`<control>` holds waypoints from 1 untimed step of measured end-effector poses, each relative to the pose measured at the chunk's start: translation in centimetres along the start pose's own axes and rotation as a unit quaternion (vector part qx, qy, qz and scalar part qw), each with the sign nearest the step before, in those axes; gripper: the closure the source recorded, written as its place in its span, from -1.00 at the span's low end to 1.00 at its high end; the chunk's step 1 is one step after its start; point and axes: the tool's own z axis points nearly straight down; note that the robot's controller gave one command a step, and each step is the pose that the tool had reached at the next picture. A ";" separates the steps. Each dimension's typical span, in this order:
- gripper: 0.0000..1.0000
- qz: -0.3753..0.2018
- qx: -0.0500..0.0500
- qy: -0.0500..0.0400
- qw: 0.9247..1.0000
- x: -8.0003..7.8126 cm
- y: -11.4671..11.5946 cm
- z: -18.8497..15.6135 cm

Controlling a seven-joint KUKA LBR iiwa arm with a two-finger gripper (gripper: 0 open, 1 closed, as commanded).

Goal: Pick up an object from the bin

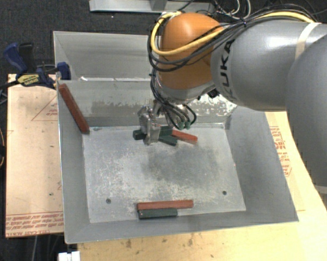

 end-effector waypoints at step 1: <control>1.00 0.000 0.000 0.000 1.000 0.0 0.0 0.0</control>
Offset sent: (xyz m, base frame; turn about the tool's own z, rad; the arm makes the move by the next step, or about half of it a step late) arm -0.0015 -0.0339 0.1120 -0.4212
